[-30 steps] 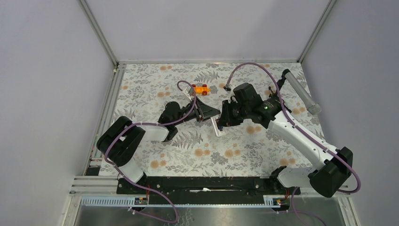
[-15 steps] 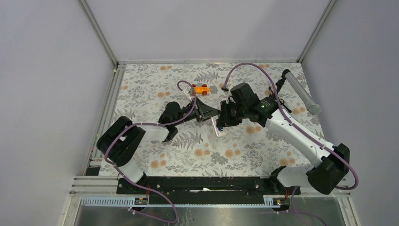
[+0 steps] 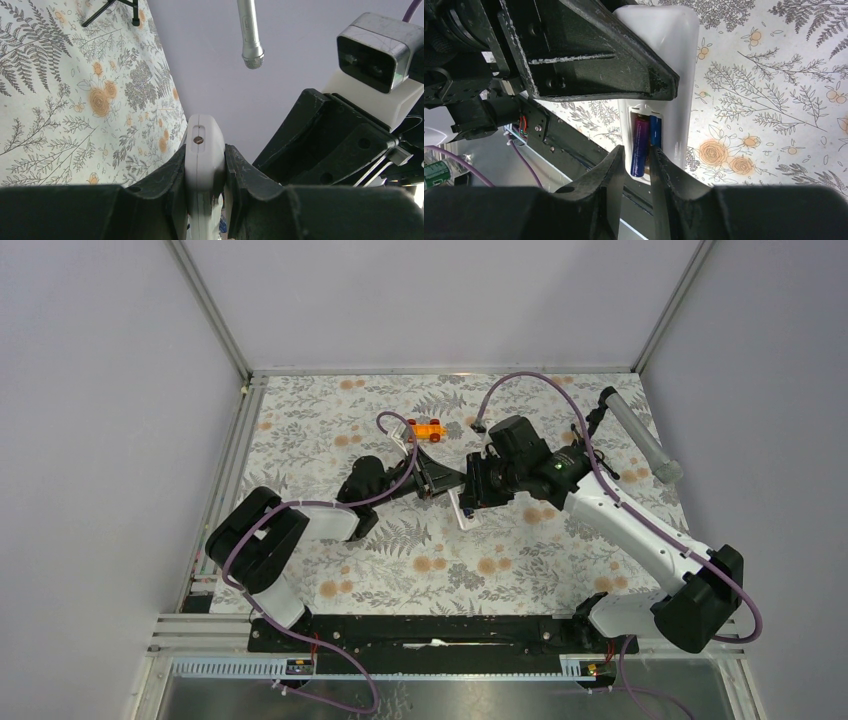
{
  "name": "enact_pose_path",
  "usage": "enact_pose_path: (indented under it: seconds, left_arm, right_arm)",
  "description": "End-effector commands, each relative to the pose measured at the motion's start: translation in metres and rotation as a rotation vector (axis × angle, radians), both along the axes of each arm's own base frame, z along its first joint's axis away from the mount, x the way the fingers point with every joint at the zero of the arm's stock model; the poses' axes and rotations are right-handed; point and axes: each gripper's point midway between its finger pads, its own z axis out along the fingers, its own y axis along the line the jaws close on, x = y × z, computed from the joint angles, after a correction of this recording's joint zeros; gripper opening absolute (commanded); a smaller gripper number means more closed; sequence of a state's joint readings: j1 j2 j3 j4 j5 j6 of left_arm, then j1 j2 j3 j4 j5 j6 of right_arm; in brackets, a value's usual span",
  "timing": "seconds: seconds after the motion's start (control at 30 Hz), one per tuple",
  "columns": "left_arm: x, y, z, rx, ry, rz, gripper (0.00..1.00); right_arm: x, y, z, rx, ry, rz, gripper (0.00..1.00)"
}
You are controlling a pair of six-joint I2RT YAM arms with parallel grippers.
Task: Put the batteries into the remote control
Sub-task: Load the battery into the remote control.
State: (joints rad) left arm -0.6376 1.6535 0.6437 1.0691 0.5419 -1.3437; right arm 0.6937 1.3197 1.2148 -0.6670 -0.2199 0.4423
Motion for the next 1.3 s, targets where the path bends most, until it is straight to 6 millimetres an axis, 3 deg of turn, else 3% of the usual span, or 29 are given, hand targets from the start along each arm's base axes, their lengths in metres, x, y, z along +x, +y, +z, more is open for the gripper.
enact_pose_path:
  seconds: [0.0, 0.17, 0.33, 0.5, 0.67, 0.9, 1.1, 1.27]
  left_arm:
    - [0.0, -0.002, 0.032, -0.069, -0.086, -0.001, 0.0]
    - [0.001, -0.002, 0.032, -0.07, -0.078, 0.002, 0.0]
    - [0.002, -0.001, 0.038, -0.109, -0.006, -0.001, 0.0]
    - [-0.001, 0.007, 0.063, -0.215, 0.076, -0.01, 0.0]
    - [0.0, 0.017, 0.08, -0.256, 0.19, 0.016, 0.0]
    - [-0.001, 0.026, 0.101, -0.363, 0.285, 0.012, 0.0]
    - [-0.001, 0.029, 0.106, -0.384, 0.295, 0.025, 0.0]
    - [-0.001, 0.031, 0.108, -0.411, 0.315, 0.019, 0.0]
  right_arm:
    - [0.01, -0.003, 0.026, 0.012, -0.084, -0.032, 0.33]
    - [0.009, -0.002, 0.041, 0.047, -0.114, -0.035, 0.37]
    - [0.005, -0.001, 0.066, 0.143, -0.182, -0.043, 0.51]
    - [0.006, -0.012, 0.083, 0.198, -0.259, -0.109, 0.65]
    - [-0.002, -0.005, 0.1, 0.365, -0.302, -0.124, 0.78]
    - [-0.002, -0.001, 0.112, 0.475, -0.306, -0.166, 0.79]
    - [-0.007, 0.008, 0.117, 0.563, -0.292, -0.143, 0.79]
    - [-0.007, 0.011, 0.12, 0.628, -0.285, -0.164, 0.69]
